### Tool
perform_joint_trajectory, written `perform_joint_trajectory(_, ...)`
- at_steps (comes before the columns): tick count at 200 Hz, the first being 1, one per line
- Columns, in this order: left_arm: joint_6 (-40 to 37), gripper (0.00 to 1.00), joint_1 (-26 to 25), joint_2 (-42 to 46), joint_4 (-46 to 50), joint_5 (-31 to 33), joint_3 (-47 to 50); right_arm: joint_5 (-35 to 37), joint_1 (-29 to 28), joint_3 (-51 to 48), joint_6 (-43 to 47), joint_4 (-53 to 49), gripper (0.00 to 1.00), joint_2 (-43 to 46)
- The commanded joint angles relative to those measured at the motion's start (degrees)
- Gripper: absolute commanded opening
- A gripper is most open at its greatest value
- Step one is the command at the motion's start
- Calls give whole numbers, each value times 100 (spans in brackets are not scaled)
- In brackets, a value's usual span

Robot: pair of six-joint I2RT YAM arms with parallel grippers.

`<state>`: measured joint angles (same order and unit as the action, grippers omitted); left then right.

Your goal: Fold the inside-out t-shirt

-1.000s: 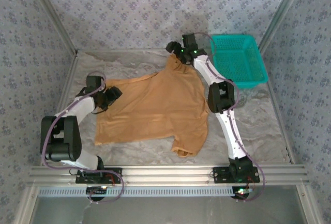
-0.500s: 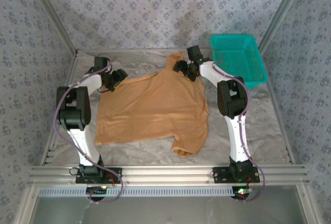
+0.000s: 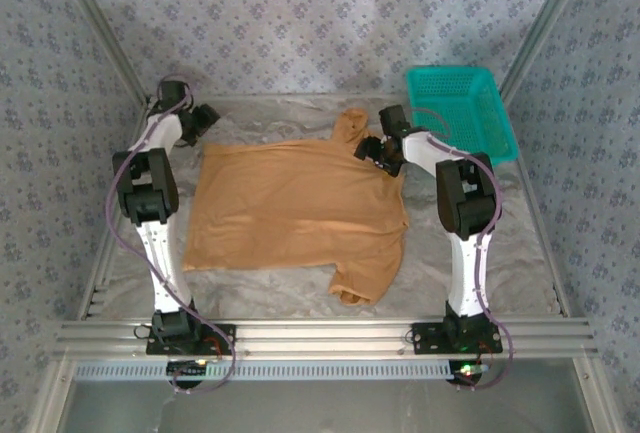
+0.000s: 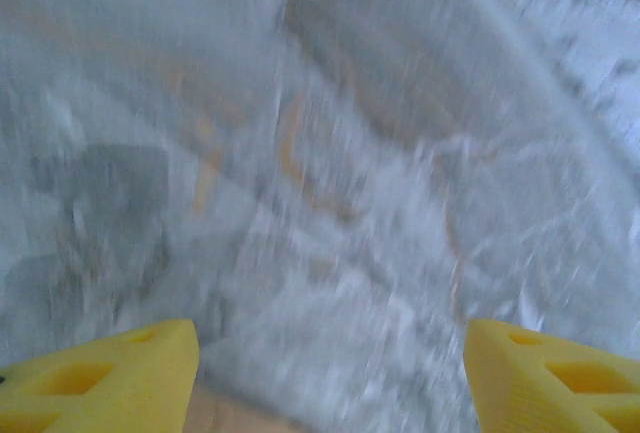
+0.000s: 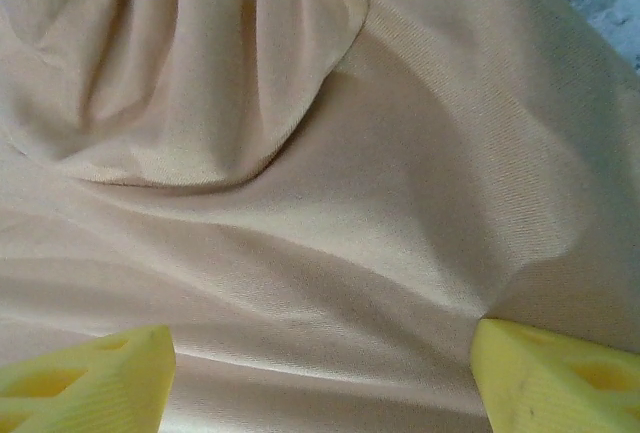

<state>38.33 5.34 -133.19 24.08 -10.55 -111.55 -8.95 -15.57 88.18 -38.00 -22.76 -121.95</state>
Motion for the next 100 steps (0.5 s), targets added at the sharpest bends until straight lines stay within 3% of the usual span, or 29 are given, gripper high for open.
perform_joint_trajectory(1, -356, 70, -56, -387, 695, 99, -1071, 94, -26, -163, 375, -707, 81, -184)
perform_joint_trajectory(25, -392, 68, -92, -81, 756, -65, -1052, -302, -60, 192, 534, -622, 82, -145)
perform_joint_trajectory(71, -36, 68, -366, 1882, -881, -617, 1949, -213, -65, 783, 540, -857, 83, 23)
perform_joint_trajectory(100, -90, 56, -510, 2236, -1136, -762, 2805, -204, -70, 694, 549, -794, 81, 233)
